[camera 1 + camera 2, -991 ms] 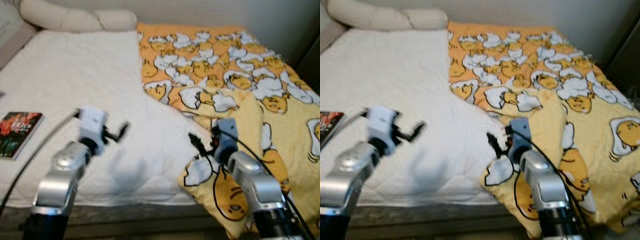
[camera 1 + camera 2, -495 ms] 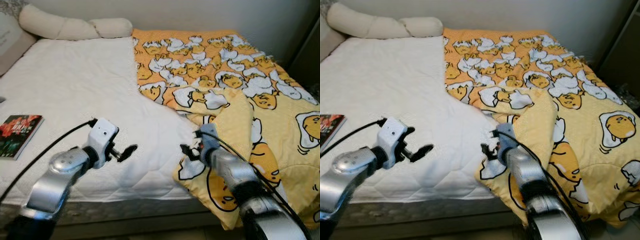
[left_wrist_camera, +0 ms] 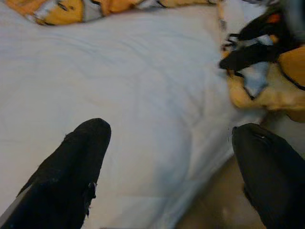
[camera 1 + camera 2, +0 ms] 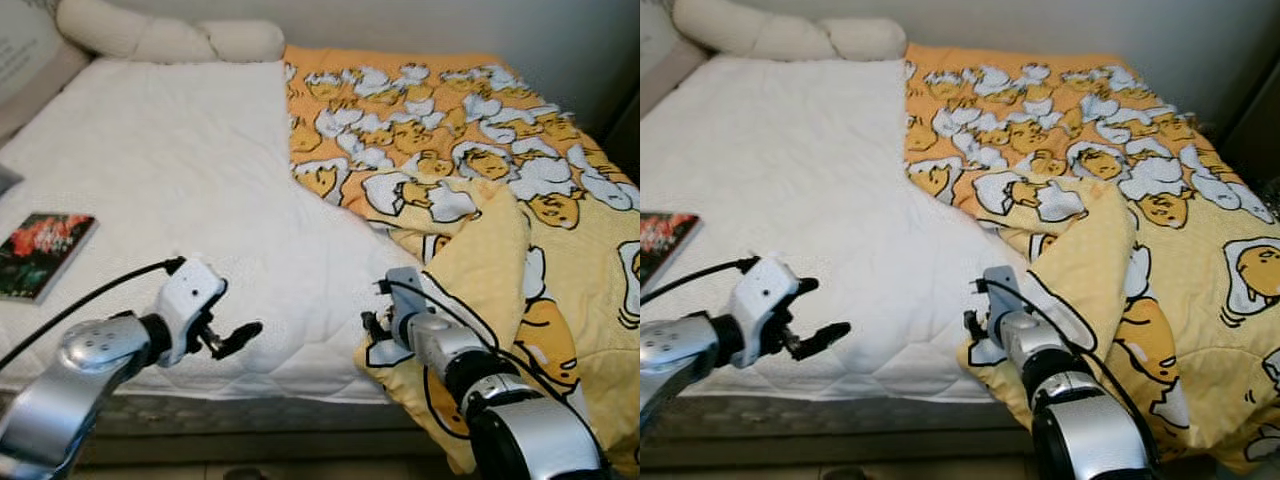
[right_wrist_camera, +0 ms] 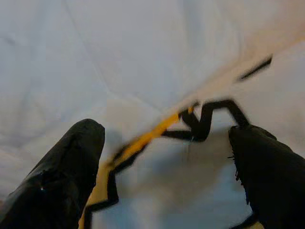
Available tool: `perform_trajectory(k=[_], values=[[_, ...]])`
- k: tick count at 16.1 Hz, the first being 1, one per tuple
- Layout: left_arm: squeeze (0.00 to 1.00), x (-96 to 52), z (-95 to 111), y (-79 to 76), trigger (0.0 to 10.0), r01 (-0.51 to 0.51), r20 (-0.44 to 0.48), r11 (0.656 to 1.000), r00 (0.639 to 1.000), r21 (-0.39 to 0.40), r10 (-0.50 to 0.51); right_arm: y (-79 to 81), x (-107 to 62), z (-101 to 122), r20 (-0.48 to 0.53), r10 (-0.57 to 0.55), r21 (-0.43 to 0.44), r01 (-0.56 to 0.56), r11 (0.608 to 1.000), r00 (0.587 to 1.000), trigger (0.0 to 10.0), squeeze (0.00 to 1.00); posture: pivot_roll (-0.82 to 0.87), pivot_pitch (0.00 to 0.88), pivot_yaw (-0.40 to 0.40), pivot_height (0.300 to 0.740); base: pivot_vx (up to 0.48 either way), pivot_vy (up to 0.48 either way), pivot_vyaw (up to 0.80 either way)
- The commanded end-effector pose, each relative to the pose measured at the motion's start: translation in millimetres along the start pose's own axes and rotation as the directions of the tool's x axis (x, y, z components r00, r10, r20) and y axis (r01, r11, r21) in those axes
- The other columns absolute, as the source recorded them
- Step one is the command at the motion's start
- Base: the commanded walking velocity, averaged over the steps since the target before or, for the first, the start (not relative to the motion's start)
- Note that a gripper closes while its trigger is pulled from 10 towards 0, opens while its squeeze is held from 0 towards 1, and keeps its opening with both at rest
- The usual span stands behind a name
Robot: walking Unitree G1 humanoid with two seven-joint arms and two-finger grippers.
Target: Clean up the room
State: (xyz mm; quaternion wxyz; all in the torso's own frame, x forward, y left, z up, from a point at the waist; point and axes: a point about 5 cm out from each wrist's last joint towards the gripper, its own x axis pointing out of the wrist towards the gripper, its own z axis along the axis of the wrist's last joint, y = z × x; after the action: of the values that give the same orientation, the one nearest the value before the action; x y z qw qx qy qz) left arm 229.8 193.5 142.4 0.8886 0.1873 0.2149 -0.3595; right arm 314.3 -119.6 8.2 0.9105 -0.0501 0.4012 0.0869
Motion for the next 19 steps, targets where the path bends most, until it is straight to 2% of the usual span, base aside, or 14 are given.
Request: perform_trajectory(k=[1,2,3,4,6,7,8,9,10,11,15,19], values=[[0.00,-2.9,5,-7.4,10.0,0.056,0.010,0.998,0.998,-0.001,-0.056,-4.2,0.1,-3,-0.017,-0.037,-0.012,0.037,0.999,0.999,10.0,0.00,0.28,0.086,-0.083,0.740,0.000,0.000,0.00],[0.00,-4.9,5,-12.8,10.0,0.086,0.001,0.996,0.996,-0.008,-0.086,-4.7,0.4,-7,-0.033,-0.047,0.004,0.047,0.999,0.998,10.0,0.00,0.28,0.114,-0.091,0.740,0.000,0.000,0.00],[0.00,-6.0,4,-15.0,10.0,0.092,-0.003,0.996,0.996,-0.008,-0.092,-4.6,0.5,-9,-0.041,-0.049,0.016,0.050,0.999,0.998,4.8,0.00,0.28,0.124,-0.096,0.740,0.000,0.000,0.00],[0.00,-8.1,3,-17.3,10.0,0.090,-0.012,0.996,0.996,-0.012,-0.090,-4.2,0.8,-12,-0.050,-0.054,0.032,0.055,0.998,0.997,3.6,0.00,0.29,0.131,-0.100,0.740,0.000,0.000,0.00],[0.00,-10.9,1,-20.2,10.0,0.089,-0.021,0.996,0.996,-0.024,-0.089,-2.3,1.1,-14,-0.054,-0.048,0.054,0.050,0.997,0.997,2.0,0.00,0.29,0.132,-0.109,0.740,0.000,0.000,0.00],[0.00,-12.9,1,-23.3,10.0,0.096,-0.025,0.995,0.995,-0.033,-0.097,-0.1,1.4,-15,-0.056,-0.038,0.063,0.042,0.997,0.998,2.1,0.00,0.29,0.129,-0.112,0.740,0.000,0.000,0.00],[0.00,-12.7,2,-24.9,10.0,0.093,-0.025,0.995,0.995,-0.033,-0.094,0.9,1.5,-15,-0.057,-0.037,0.060,0.040,0.997,0.998,2.6,0.00,0.29,0.129,-0.112,0.740,0.000,0.000,0.00],[0.00,-11.9,2,-25.5,10.0,0.085,-0.026,0.996,0.996,-0.038,-0.086,2.1,1.7,-16,-0.060,-0.031,0.060,0.035,0.998,0.998,2.4,0.00,0.30,0.126,-0.128,0.740,0.000,0.000,0.00],[0.00,-12.1,2,-26.2,10.0,0.083,-0.027,0.996,0.996,-0.044,-0.085,3.6,1.8,-17,-0.062,-0.024,0.076,0.029,0.997,0.998,0.3,0.00,0.30,0.123,-0.131,0.740,0.000,0.000,0.00],[0.00,-12.7,2,-27.2,10.0,0.087,-0.028,0.995,0.996,-0.049,-0.089,4.9,1.9,-17,-0.060,-0.015,0.087,0.021,0.996,0.998,0.0,0.00,0.30,0.123,-0.130,0.740,0.000,0.000,0.00],[0.00,-12.3,4,-28.2,10.0,0.099,-0.035,0.994,0.994,-0.049,-0.101,2.5,1.8,-17,-0.052,-0.005,0.146,0.013,0.989,0.999,0.0,0.00,0.31,0.114,-0.122,0.740,0.000,0.000,0.00],[0.00,-12.3,5,-27.2,10.0,0.094,-0.034,0.994,0.995,-0.049,-0.096,-4.6,1.3,-21,-0.057,-0.011,0.145,0.020,0.989,0.998,0.0,0.00,0.31,0.114,-0.126,0.740,0.000,0.000,0.00]])
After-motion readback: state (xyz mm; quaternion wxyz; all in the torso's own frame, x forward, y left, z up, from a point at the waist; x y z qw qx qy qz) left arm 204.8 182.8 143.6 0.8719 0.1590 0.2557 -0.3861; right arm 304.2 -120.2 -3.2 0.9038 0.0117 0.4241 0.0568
